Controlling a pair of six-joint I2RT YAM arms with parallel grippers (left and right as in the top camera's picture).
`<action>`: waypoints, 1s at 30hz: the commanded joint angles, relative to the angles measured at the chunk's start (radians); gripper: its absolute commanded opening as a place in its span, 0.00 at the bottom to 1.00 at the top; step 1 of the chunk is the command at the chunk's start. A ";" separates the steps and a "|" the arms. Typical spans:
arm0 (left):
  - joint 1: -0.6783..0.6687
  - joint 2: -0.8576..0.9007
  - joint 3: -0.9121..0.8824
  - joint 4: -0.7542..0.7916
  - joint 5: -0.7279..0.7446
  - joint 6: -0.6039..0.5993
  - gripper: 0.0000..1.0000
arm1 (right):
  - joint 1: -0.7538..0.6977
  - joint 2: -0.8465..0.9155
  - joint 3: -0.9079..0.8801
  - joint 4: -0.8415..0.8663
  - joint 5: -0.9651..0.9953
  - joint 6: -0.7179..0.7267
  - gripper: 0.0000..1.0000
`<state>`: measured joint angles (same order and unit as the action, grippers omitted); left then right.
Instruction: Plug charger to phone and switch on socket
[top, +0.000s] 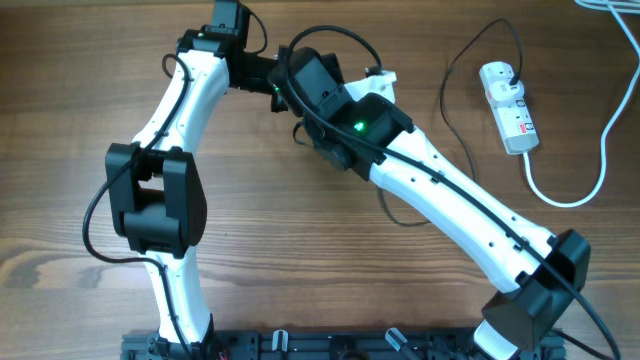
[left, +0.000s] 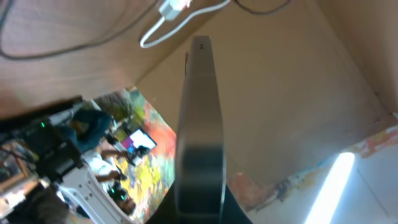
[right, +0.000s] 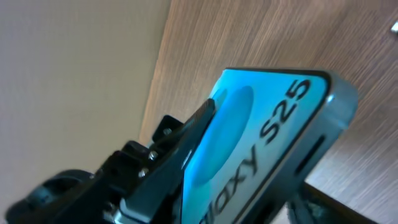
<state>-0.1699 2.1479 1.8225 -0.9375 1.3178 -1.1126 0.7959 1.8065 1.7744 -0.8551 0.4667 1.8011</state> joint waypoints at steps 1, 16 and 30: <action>0.011 -0.020 -0.001 0.018 -0.074 0.021 0.04 | 0.003 -0.094 -0.002 -0.028 -0.028 -0.238 1.00; 0.063 -0.073 -0.001 -0.136 0.106 0.935 0.04 | -0.188 -0.331 -0.002 -0.433 -0.083 -1.051 1.00; 0.069 -0.087 -0.006 -0.330 0.079 1.446 0.04 | -0.257 -0.214 -0.012 -0.556 -0.285 -1.331 0.99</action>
<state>-0.1104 2.0968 1.8187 -1.2655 1.3632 0.2287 0.5423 1.5539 1.7752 -1.4166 0.2230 0.5232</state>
